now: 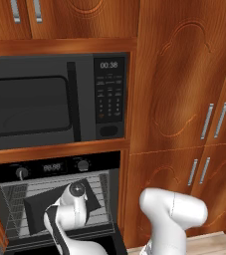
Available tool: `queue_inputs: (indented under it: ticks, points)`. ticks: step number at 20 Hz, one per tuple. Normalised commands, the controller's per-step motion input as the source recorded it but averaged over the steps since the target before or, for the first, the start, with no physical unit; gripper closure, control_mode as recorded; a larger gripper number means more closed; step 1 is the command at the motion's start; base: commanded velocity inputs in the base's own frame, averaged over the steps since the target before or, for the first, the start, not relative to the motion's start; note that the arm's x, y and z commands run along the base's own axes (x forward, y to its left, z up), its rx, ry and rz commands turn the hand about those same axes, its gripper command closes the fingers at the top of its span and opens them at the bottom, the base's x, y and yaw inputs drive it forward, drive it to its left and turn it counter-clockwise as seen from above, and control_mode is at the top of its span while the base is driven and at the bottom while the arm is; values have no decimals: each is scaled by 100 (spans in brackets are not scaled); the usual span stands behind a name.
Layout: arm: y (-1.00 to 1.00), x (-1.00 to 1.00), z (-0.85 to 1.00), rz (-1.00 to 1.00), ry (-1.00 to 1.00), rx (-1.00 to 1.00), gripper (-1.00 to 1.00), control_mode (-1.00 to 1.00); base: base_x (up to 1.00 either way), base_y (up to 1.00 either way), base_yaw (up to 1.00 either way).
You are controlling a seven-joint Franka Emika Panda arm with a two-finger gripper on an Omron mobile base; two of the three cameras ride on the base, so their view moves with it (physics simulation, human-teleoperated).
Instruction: Take the baked cake out of the oven and place it on the plate for cooling. Then close the oven door.
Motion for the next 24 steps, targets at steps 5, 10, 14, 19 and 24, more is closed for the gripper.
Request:
queue_inputs:
  ticks: [5, 10, 14, 19, 24]
  points:
    - [-14, -39, 47, -3, 0, 2, 100, -100, 0, 0, 0]
    - [-24, -39, 52, -2, 0, 1, 100, -100, 0, 0, 0]
    - [-25, -38, 53, -2, 0, 0, 100, -100, 0, 0, 0]
    - [-21, -27, 50, -3, 0, 0, 100, -100, 0, 0, 0]
    - [-18, -34, 46, -2, 0, 0, 100, -100, 0, 0, 0]
